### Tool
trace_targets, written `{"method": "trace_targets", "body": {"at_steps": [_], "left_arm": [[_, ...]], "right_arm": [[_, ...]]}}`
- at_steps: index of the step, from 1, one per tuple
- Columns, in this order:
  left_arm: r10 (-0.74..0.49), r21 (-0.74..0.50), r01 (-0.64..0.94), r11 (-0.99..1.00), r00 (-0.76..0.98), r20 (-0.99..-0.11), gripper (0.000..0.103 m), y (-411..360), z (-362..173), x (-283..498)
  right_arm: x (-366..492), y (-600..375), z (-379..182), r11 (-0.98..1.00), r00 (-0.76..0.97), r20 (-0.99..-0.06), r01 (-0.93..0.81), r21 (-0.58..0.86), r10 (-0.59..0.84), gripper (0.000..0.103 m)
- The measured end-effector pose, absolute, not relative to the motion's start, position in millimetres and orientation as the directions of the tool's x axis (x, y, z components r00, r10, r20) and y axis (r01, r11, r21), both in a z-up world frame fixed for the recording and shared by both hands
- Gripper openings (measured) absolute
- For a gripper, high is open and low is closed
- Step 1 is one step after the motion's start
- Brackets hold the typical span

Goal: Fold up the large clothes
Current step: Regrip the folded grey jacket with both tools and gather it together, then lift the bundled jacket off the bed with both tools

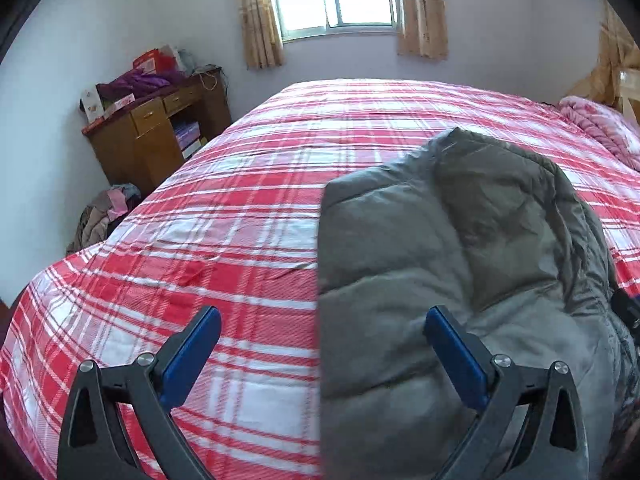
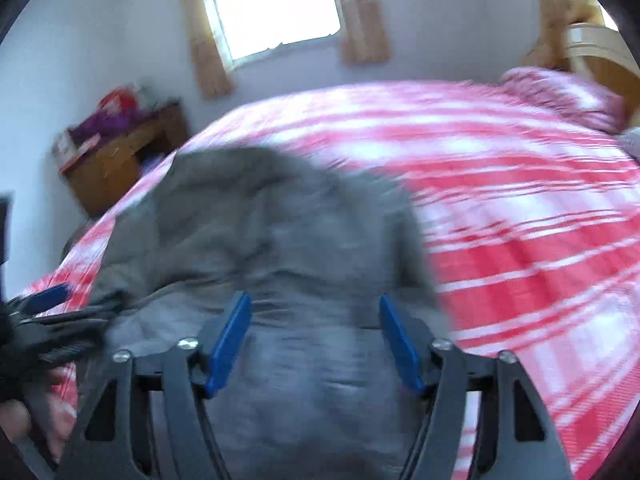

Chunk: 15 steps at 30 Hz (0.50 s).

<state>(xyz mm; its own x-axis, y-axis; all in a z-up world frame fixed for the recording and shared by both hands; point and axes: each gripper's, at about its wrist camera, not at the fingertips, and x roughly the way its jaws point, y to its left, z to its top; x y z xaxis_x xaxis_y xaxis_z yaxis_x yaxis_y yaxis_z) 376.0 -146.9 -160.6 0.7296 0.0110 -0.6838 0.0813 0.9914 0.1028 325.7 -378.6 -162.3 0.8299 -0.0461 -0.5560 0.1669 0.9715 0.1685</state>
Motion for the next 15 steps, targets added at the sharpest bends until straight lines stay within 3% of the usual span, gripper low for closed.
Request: {"method": "trace_targets", "body": {"at_steps": [3,7,15], "left_arm": [[-0.038,0.042,0.107,0.993,0.651,-0.758,0.102,-140.2,-177.8,387.1],[-0.065,-0.006,0.093,0.996,0.645,-0.762,0.102,-142.0,-183.9,386.0],[-0.122,-0.036,0.147,0.988,0.635,-0.763,0.102,-157.4,-190.3,382.5]], "right_arm": [[322.9,-414.1,-173.1,0.939,0.790,-0.610,0.249,0.237,-0.056,0.089],[322.5,-430.4,-190.1,0.904,0.776,-0.630,0.244,0.352,0.036,0.086],[333.6,-415.7,-191.8,0.924,0.759,-0.637,0.137,0.357,0.133,0.079]]}}
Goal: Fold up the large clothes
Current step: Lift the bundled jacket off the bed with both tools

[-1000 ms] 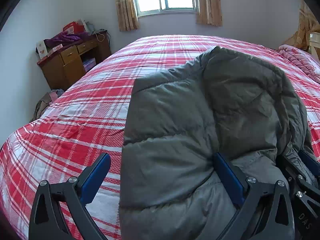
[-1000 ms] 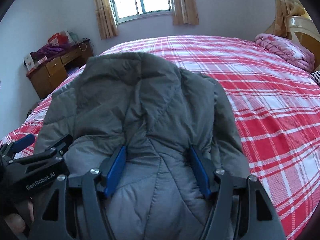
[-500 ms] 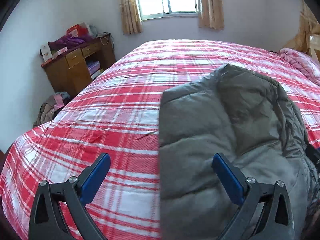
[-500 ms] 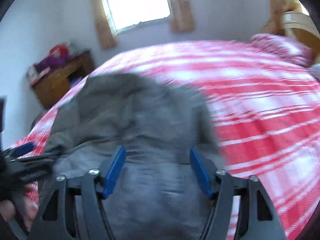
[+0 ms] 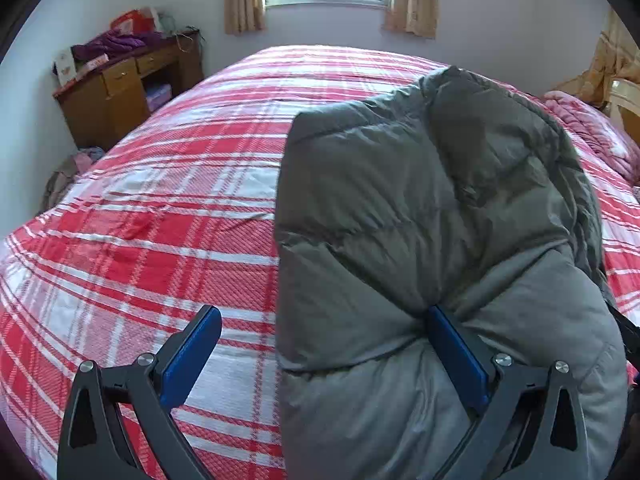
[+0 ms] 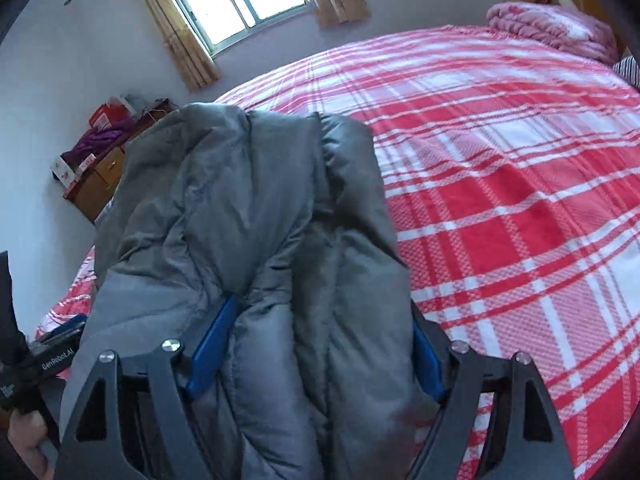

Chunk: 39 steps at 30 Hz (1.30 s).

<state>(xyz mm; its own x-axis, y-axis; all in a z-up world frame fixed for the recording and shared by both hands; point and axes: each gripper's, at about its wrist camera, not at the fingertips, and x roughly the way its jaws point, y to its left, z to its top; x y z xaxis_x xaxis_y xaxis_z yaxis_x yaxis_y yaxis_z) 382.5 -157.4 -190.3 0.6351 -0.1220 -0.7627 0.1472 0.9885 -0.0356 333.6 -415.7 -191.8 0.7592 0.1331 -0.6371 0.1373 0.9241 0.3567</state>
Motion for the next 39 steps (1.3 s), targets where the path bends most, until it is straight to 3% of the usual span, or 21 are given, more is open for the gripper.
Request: {"method": "trace_targets", "body": {"at_steps": [2,3,9,21,22,24,25,31,33,37,39], "left_arm": [[-0.174,-0.083,0.173,0.981,0.618,-0.767,0.102,-154.3,-189.4,377.1],[-0.185,-0.088,0.183,0.979,0.621,-0.761,0.102,-154.7,-189.6,374.0],[-0.235,-0.153,0.187,0.970,0.592,-0.771,0.102,-154.4,-196.9,380.5],[-0.309,-0.210,0.231,0.950,0.590,-0.746,0.102,-155.8,-196.7,379.8],[-0.320,-0.206,0.253,0.945,0.591,-0.741,0.102,-158.8,-195.3,378.6],[-0.329,-0.190,0.285,0.940,0.594,-0.735,0.102,-164.0,-194.3,377.1],[-0.334,-0.185,0.298,0.936,0.591,-0.734,0.102,-167.0,-193.6,377.0],[-0.347,-0.192,0.314,0.930,0.574,-0.742,0.102,-172.4,-196.4,385.9],[-0.348,-0.181,0.327,0.928,0.580,-0.737,0.102,-173.8,-195.1,384.5],[-0.355,-0.190,0.329,0.925,0.571,-0.740,0.102,-175.5,-197.4,388.5],[-0.364,-0.182,0.351,0.918,0.573,-0.734,0.095,-177.2,-195.3,386.8]], "right_arm": [[332.7,-418.6,-192.7,0.920,0.770,-0.617,0.110,0.376,0.160,0.067],[330.7,-417.1,-192.4,0.922,0.775,-0.608,0.088,0.377,0.175,0.065],[341.4,-422.1,-198.1,0.906,0.761,-0.624,0.120,0.405,0.178,0.076],[336.6,-425.2,-201.4,0.884,0.779,-0.585,0.089,0.459,0.225,0.072],[337.3,-423.7,-201.3,0.889,0.774,-0.592,0.086,0.449,0.225,0.071],[335.9,-417.8,-198.6,0.901,0.774,-0.589,0.058,0.431,0.232,0.053],[335.7,-413.4,-198.4,0.901,0.768,-0.585,0.023,0.433,0.262,0.051],[344.1,-411.3,-202.7,0.898,0.749,-0.606,0.034,0.439,0.268,0.055],[347.0,-406.7,-200.1,0.906,0.746,-0.611,0.025,0.423,0.265,0.049],[354.4,-393.7,-200.3,0.909,0.732,-0.616,-0.009,0.417,0.291,0.048],[357.9,-394.8,-201.9,0.899,0.725,-0.615,-0.014,0.439,0.311,0.042]]}}
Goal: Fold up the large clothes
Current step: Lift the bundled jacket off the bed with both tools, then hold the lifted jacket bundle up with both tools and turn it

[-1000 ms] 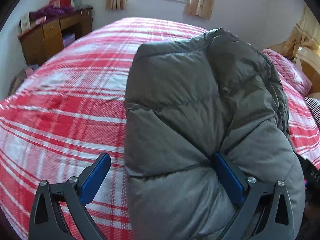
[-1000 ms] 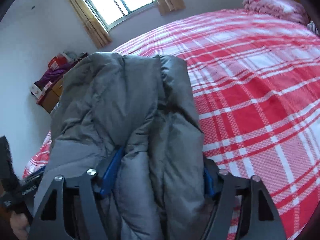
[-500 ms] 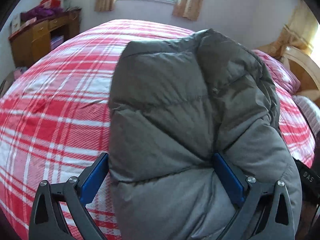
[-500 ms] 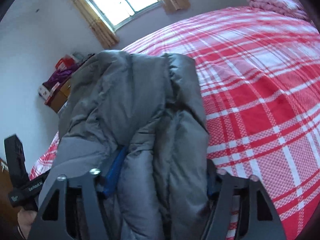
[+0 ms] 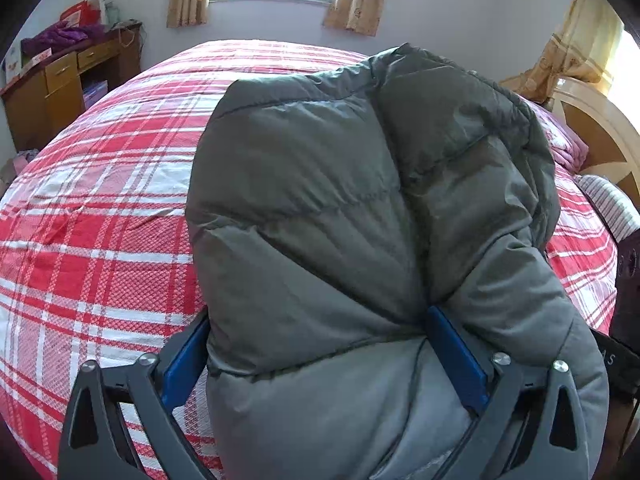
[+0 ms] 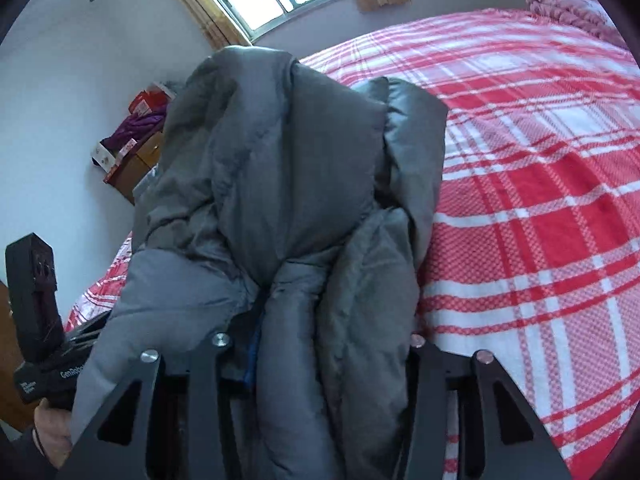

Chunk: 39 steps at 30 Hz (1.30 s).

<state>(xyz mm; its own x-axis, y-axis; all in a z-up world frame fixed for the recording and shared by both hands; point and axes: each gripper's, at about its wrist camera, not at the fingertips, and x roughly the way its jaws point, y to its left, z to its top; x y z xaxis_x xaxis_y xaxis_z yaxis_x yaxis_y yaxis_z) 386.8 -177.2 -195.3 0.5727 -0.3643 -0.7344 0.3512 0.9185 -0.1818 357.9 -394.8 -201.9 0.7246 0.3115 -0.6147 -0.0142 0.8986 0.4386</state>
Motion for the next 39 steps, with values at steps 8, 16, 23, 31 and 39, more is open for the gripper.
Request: {"method": "trace_targets", "body": {"at_steps": [8,16,23,31,39], "left_arm": [[-0.326,0.030,0.464,0.886,0.665,-0.672,0.023,-196.8,-155.1,347.3],[-0.370,0.006,0.465,0.885,0.712,-0.597,0.020,-157.8,-98.9,293.2],[-0.369,-0.003,0.440,0.898,0.751,-0.548,0.019,-103.9,-77.8,260.7],[-0.356,-0.022,0.398,0.917,0.794,-0.494,0.018,-46.1,-50.9,233.8],[-0.353,-0.067,0.366,0.928,0.808,-0.471,0.018,0.7,-43.6,221.5]], "right_arm": [[343.8,-393.4,-193.2,0.872,0.750,-0.554,-0.062,0.486,0.363,0.019],[285.0,-373.1,-153.5,0.836,0.806,-0.414,-0.172,0.521,0.424,0.018],[247.9,-331.4,-117.5,0.828,0.809,-0.346,-0.278,0.487,0.476,0.018],[235.9,-288.6,-93.3,0.812,0.789,-0.305,-0.377,0.445,0.533,0.018],[238.4,-255.6,-79.8,0.802,0.766,-0.298,-0.439,0.405,0.569,0.018]]}}
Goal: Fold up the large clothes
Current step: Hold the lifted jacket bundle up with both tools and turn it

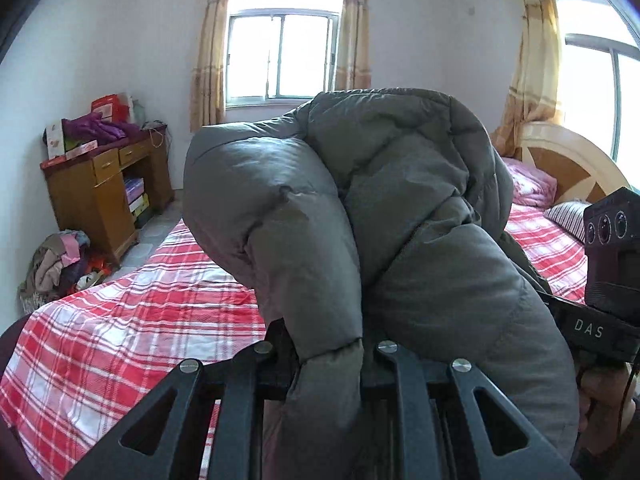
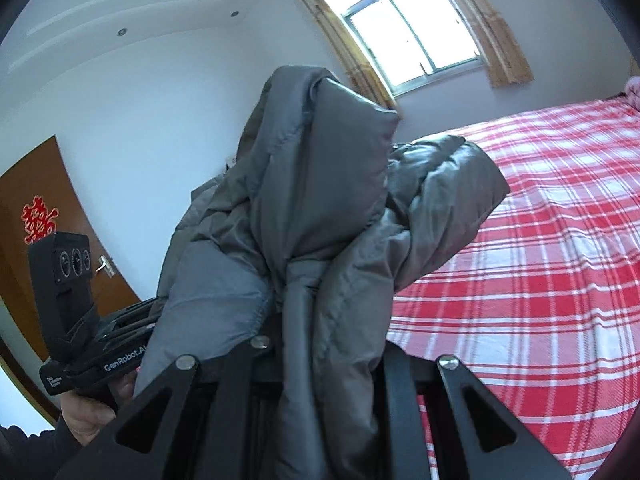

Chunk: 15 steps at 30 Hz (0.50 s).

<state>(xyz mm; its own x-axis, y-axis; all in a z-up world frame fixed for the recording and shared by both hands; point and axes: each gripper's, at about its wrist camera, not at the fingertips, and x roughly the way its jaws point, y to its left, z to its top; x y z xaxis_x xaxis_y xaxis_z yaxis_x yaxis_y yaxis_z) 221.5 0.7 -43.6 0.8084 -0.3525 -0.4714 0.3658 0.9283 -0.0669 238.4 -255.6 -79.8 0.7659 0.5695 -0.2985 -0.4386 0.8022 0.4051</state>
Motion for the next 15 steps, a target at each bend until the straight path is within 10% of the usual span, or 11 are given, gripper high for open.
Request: {"method": "trace_targets", "body": {"at_steps": [15], "left_arm": [[-0.310,-0.075,0.313,0.947,0.825,-0.472,0.018,54.6,-55.9,225.3]], "right_arm": [[253.0,-196.5,-77.1,0.795,0.722,-0.343,-0.492,0.355,0.601,0.018]]}}
